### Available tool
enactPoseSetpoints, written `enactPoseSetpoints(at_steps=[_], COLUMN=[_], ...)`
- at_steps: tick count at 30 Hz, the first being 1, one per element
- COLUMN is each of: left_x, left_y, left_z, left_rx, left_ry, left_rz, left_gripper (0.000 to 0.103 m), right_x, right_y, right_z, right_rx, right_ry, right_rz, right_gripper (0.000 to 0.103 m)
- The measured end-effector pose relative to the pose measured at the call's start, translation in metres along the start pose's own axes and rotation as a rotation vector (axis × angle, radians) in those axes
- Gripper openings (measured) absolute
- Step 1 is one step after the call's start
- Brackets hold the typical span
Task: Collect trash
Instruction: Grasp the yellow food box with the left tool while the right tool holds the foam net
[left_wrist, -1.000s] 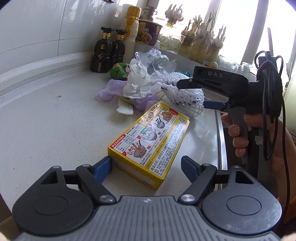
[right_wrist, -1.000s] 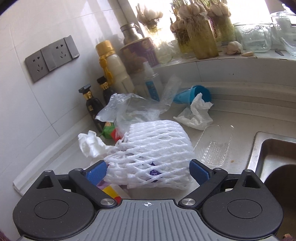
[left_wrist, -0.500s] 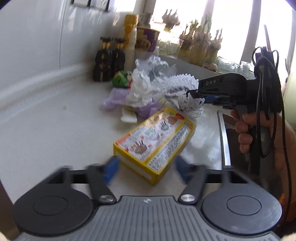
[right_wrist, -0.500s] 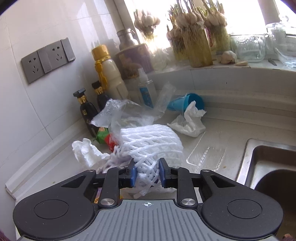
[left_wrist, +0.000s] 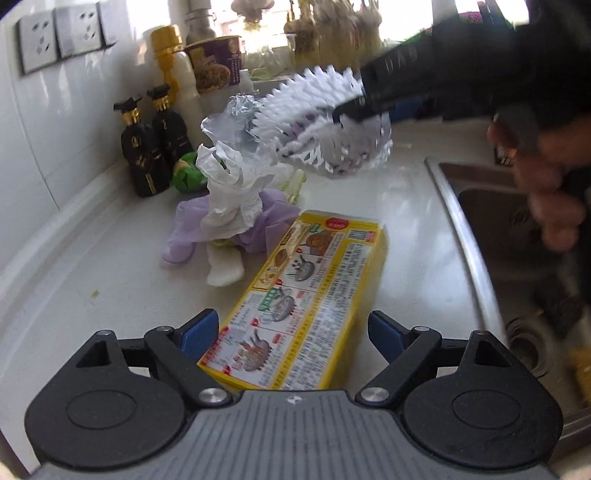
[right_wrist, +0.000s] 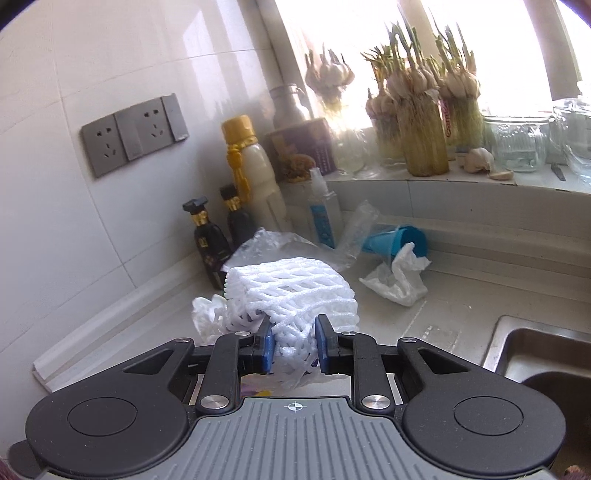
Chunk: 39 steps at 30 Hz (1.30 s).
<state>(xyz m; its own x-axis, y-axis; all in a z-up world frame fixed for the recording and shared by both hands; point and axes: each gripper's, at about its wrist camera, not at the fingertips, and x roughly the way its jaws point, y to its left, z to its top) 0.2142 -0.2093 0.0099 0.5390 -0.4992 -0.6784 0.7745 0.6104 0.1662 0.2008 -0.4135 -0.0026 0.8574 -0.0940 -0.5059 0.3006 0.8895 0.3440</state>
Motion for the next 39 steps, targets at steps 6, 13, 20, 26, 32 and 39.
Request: enactPoseSetpoints(at_steps=[6, 13, 20, 26, 32, 39], left_x=[-0.002, -0.018, -0.042, -0.063, -0.069, -0.055], left_y=[-0.004, -0.002, 0.011, 0.024, 0.038, 0.033], left_z=[-0.008, -0.017, -0.026, -0.035, -0.046, -0.036], left_rx=[0.018, -0.043, -0.115, -0.186, -0.238, -0.105], left_ry=[-0.035, -0.062, -0.089, -0.116, -0.079, -0.036], left_rz=[0.026, 0.044, 0.074, 0.07, 0.078, 0.064], left_gripper=[0.082, 0.08, 0.078, 0.027, 0.038, 0.085], right_x=[0.001, -0.007, -0.016, -0.019, -0.022, -0.018], right_y=[0.007, 0.018, 0.029, 0.043, 0.057, 0.068], right_z=[-0.001, 0.002, 0.006, 0.006, 0.004, -0.001], right_rx=[-0.009, -0.029, -0.042, -0.065, -0.088, -0.125], right_ry=[0.016, -0.003, -0.014, -0.011, 0.001, 0.044], right_rz=[0.047, 0.081, 0.135, 0.18, 0.224, 0.291], right_gripper=[0.022, 0.022, 0.022, 0.022, 0.022, 0.022])
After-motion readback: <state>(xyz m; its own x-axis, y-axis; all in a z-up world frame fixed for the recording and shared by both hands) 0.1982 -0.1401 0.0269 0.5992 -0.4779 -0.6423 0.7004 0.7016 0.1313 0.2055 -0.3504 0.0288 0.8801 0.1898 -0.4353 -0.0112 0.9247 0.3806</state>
